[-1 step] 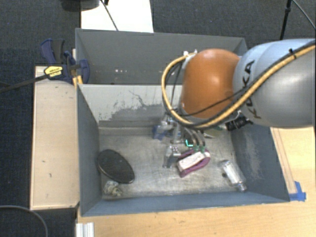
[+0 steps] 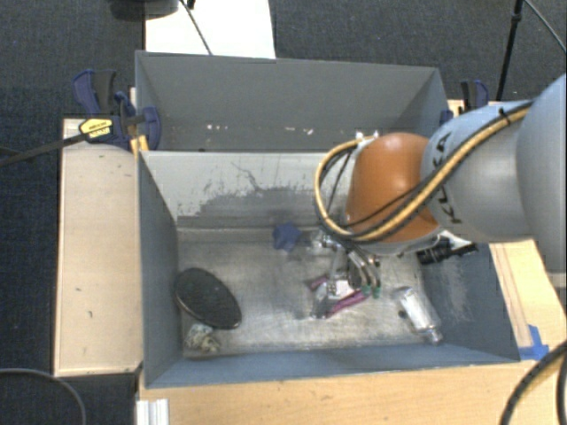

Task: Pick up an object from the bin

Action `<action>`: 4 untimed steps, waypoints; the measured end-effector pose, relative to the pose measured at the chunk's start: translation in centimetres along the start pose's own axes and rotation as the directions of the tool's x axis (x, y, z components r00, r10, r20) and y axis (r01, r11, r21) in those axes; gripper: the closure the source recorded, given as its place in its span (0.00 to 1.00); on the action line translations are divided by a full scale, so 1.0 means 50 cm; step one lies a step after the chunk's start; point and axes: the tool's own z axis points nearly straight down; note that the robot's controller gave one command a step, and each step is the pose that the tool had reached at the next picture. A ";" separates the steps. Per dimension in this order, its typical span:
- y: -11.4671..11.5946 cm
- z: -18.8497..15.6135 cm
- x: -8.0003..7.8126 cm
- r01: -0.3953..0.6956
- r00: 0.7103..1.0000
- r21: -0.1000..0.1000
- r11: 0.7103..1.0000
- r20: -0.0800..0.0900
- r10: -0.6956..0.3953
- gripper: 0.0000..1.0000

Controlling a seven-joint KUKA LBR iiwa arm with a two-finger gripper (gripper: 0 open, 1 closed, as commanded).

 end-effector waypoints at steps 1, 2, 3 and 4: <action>-0.109 0.058 0.005 0.028 1.000 -0.005 1.000 0.012 -0.028 0.00; -0.067 0.056 -0.033 0.367 0.930 0.003 0.930 0.018 -0.367 0.00; -0.096 -0.133 -0.010 0.520 0.854 0.005 0.854 0.014 -0.520 0.00; -0.093 0.038 -0.079 0.473 0.881 0.002 0.881 0.012 -0.473 0.00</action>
Offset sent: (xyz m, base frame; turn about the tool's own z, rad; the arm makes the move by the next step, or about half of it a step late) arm -0.0086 -0.0536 -0.0316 -0.0301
